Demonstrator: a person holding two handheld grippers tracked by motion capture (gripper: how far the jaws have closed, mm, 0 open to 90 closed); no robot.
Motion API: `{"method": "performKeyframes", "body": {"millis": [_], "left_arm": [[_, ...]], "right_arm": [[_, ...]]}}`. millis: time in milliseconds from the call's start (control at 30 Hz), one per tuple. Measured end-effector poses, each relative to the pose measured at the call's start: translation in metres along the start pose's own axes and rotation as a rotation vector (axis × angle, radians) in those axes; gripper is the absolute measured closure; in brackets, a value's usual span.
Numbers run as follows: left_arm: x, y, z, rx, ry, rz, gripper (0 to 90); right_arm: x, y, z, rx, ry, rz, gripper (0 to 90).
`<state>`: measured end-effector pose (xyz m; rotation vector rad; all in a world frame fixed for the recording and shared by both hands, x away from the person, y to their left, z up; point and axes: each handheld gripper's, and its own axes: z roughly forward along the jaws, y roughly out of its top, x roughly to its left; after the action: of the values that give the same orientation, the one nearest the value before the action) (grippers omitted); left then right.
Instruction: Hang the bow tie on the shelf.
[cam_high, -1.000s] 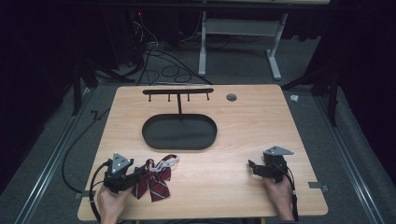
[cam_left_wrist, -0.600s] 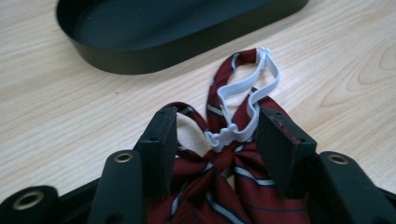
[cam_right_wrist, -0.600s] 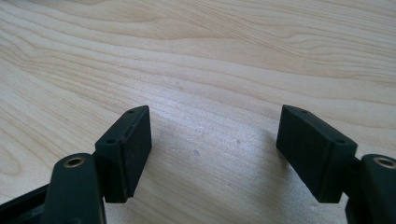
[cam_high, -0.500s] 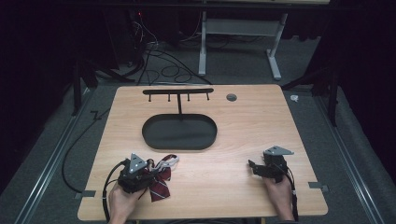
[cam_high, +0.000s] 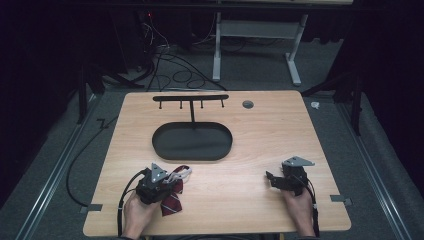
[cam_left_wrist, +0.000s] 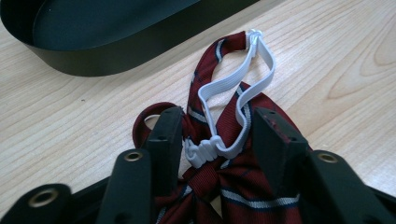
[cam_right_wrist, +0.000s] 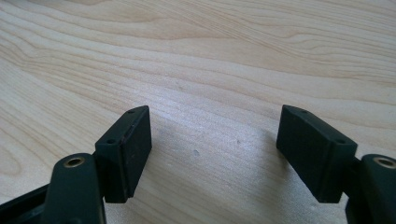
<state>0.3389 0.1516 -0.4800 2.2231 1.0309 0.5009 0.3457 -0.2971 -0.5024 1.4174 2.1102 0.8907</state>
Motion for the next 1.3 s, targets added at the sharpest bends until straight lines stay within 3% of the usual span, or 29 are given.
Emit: {"method": "performKeyframes", "body": {"millis": [233,533,833,1300], "left_arm": [[0.005,0.001,0.003,0.001,-0.027,-0.025,69.1],[0.010,0.006,-0.003,-0.026,-0.068,-0.052,70.5],[0.018,0.025,-0.030,-0.124,-0.091,-0.096,71.7],[0.029,0.067,-0.070,-0.232,-0.069,-0.083,72.2]], "right_arm": [[0.000,0.000,0.000,0.000,0.000,0.000,28.0],[0.000,0.000,0.000,0.001,0.000,-0.002,27.9],[0.000,0.000,0.000,0.000,0.000,-0.002,27.9],[0.000,0.000,0.000,0.000,0.002,0.000,27.9]]}}
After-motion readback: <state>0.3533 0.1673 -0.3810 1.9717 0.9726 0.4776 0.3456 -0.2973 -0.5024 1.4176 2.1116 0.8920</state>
